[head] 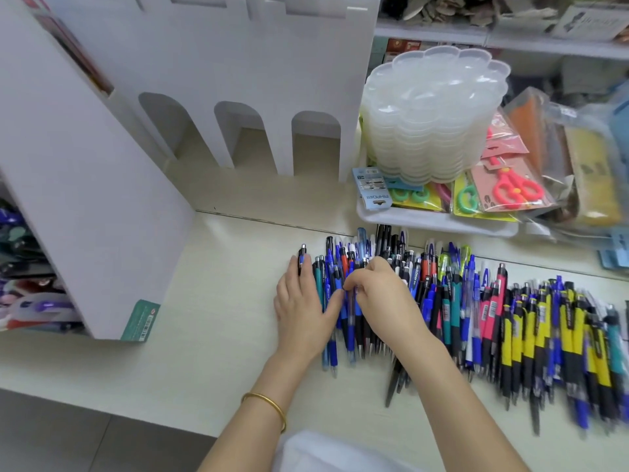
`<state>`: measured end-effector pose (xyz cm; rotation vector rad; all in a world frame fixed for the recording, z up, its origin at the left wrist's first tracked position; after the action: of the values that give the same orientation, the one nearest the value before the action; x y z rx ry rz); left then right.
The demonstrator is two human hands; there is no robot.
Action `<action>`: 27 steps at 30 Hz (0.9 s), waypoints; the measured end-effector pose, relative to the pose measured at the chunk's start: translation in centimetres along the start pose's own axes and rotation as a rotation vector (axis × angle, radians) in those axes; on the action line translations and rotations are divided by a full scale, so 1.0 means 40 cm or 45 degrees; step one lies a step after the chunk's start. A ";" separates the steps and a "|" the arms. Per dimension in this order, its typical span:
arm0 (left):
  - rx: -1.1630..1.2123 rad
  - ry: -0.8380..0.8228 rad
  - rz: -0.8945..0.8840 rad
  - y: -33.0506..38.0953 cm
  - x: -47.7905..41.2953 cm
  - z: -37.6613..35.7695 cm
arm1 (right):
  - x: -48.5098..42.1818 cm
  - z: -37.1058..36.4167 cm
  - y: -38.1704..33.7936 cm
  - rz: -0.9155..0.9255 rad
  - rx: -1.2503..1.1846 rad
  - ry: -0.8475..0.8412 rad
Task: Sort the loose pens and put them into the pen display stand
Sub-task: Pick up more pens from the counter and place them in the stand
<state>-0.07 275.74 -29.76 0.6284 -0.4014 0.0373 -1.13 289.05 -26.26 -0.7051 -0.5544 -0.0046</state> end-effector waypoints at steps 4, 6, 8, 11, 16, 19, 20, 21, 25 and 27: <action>-0.046 -0.032 -0.031 -0.005 -0.003 -0.003 | -0.002 0.003 -0.002 -0.017 0.009 0.007; -0.045 -0.029 -0.025 -0.006 -0.006 -0.002 | 0.000 0.003 -0.009 -0.003 0.048 0.007; -0.054 -0.009 0.012 0.001 -0.009 -0.001 | 0.002 0.004 -0.019 0.022 0.121 0.016; -0.048 0.015 0.074 0.006 -0.017 0.001 | 0.003 0.006 -0.022 0.022 0.140 0.021; -0.070 0.018 0.047 0.003 -0.022 0.004 | 0.004 0.007 -0.024 0.023 0.135 0.019; -0.019 0.026 0.039 -0.004 -0.024 0.009 | 0.005 0.007 -0.023 0.018 0.109 0.017; -0.006 0.027 0.039 -0.006 -0.024 0.011 | 0.005 0.006 -0.023 0.017 0.108 0.014; -0.002 0.023 0.038 -0.007 -0.023 0.011 | 0.005 0.005 -0.022 0.015 0.112 0.011; -0.042 -0.015 0.005 0.000 -0.014 0.005 | 0.005 0.007 -0.022 0.013 0.103 0.011; -0.037 -0.022 0.009 0.000 -0.016 0.007 | 0.005 0.009 -0.025 0.015 0.113 0.016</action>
<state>-0.75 275.64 -29.78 0.5989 -0.4202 0.0327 -1.30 288.53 -25.31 -0.6211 -0.5349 0.0264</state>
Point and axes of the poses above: each hand's wrist, its own x-axis away from the middle knuckle, its own z-axis out of the back of the hand, y = z × x, the point moved 10 cm from there along -x, towards the middle knuckle, and after that the axes turned 14 degrees about -y, right-handed, at the moved point
